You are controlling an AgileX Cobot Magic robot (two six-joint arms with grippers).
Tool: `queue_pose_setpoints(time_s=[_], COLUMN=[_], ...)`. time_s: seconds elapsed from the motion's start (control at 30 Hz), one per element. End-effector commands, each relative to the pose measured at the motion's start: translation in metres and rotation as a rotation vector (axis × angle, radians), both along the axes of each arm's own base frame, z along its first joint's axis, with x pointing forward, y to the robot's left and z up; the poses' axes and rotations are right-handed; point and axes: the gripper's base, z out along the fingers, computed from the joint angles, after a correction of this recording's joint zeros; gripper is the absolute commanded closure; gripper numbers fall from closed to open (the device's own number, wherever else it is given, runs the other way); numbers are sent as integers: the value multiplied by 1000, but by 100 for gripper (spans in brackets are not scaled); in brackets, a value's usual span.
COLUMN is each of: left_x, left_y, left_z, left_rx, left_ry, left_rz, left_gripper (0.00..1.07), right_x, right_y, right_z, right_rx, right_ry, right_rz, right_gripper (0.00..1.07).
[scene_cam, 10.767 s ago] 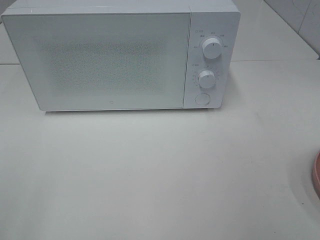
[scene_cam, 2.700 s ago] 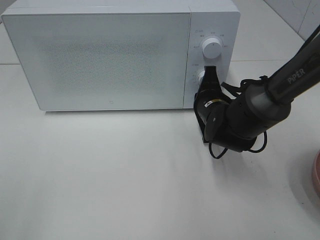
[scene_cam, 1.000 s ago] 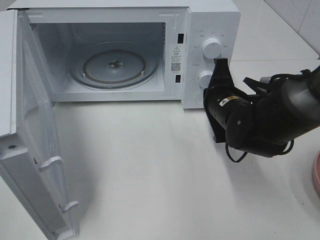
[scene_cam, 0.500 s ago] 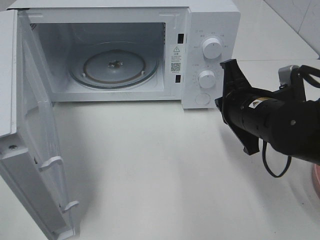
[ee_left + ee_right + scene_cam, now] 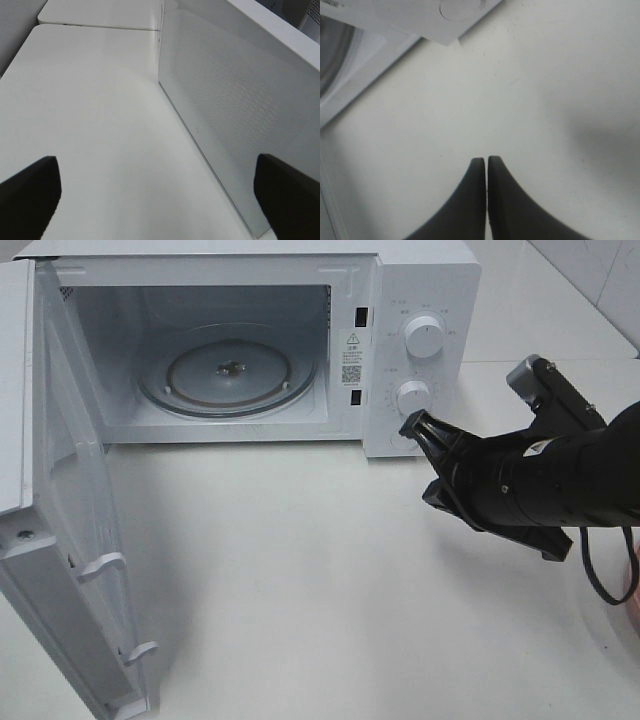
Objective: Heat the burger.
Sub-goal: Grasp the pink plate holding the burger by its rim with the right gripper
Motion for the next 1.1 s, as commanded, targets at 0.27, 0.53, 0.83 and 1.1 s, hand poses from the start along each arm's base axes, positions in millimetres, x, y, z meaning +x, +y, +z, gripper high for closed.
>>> queue_pose_setpoints(time_s=[0.27,0.53,0.83,1.1], left_x=[-3,-3,-3,-3], left_y=[-1,-1,-1,-1], left_z=[0,0,0,0], left_rx=[-3,-3,-3,-3], left_ry=[-21,-21,-21,-21], left_rz=[-1,-1,-1,-1], left_gripper=[9,9,9,9], right_x=[-5,1,-4,-5], right_y=[-23,-41,-52,-75], right_z=[5,22,31,40], right_rx=[-133,-382,-527,-582], right_ry=[180,322,464,507], right_rz=[300,584,704,649], right_gripper=[105,104,100,67])
